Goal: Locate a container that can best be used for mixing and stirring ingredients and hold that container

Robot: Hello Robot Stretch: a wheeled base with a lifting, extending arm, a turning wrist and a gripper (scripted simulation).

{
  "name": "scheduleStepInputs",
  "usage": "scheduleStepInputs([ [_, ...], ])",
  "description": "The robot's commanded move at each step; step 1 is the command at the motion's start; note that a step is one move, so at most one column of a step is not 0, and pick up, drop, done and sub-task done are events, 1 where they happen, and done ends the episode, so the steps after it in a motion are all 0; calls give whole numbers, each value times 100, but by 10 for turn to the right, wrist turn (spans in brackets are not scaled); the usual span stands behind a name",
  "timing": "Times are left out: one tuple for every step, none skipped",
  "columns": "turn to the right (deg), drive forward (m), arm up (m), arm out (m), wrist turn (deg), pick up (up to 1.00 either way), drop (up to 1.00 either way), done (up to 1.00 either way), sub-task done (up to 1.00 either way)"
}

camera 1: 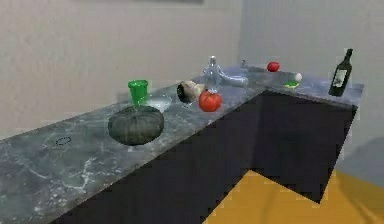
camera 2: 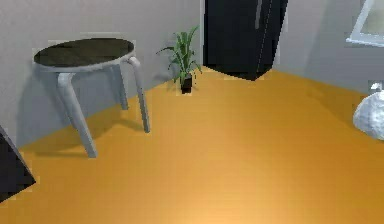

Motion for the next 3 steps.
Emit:
scheduleStepInputs([
  [0, 55, 0, 0, 0, 0, 0, 0, 0],
  [-450, 0, 0, 0, 0, 0, 0, 0, 0],
  [-450, 0, 0, 0, 0, 0, 0, 0, 0],
])
